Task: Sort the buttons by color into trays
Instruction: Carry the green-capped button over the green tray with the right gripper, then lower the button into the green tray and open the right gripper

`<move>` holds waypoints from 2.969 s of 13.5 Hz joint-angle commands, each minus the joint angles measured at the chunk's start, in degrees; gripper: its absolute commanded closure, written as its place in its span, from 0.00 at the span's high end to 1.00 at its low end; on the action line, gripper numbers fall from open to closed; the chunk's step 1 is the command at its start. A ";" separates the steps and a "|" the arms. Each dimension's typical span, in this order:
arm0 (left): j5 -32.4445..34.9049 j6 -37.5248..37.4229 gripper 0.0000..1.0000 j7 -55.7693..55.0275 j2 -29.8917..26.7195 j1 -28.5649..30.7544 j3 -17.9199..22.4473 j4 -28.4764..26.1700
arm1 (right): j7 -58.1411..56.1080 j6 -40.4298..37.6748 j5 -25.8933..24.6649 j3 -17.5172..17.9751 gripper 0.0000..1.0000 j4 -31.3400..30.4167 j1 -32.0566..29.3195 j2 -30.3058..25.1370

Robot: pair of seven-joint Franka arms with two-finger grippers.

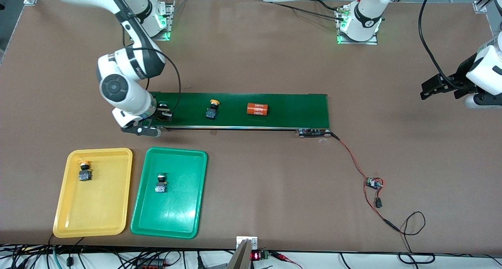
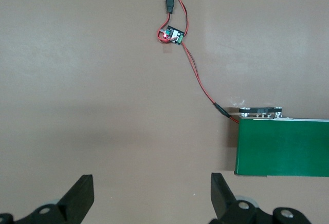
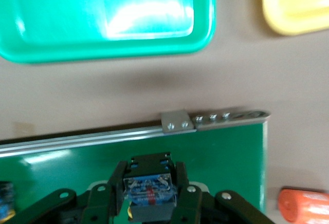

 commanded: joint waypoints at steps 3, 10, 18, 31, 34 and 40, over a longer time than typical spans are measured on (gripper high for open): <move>1.01 -0.26 1.00 0.51 -1.46 0.42 -0.46 -1.33 | -4.08 -3.59 0.15 0.36 0.26 12.47 -0.11 3.72; 1.01 -0.08 1.00 0.51 -1.37 0.51 -0.46 -0.45 | -12.26 5.27 0.06 0.27 0.26 25.84 0.15 18.40; 1.01 0.18 1.00 0.42 -0.67 0.69 -0.46 -0.45 | -11.39 14.68 -4.86 -3.07 0.26 30.51 4.63 27.20; 1.01 0.18 1.00 0.42 -0.76 0.69 -0.46 -0.45 | -11.30 18.47 -5.21 -3.25 1.00 29.99 4.55 29.23; 1.01 0.18 1.00 0.42 -0.76 0.69 -0.46 -0.45 | -11.30 17.60 -5.04 -3.25 1.00 26.84 3.93 26.08; 1.01 0.09 1.00 0.42 -0.84 0.69 -0.46 -0.45 | -2.89 0.30 -4.60 -2.90 1.00 19.63 2.96 14.83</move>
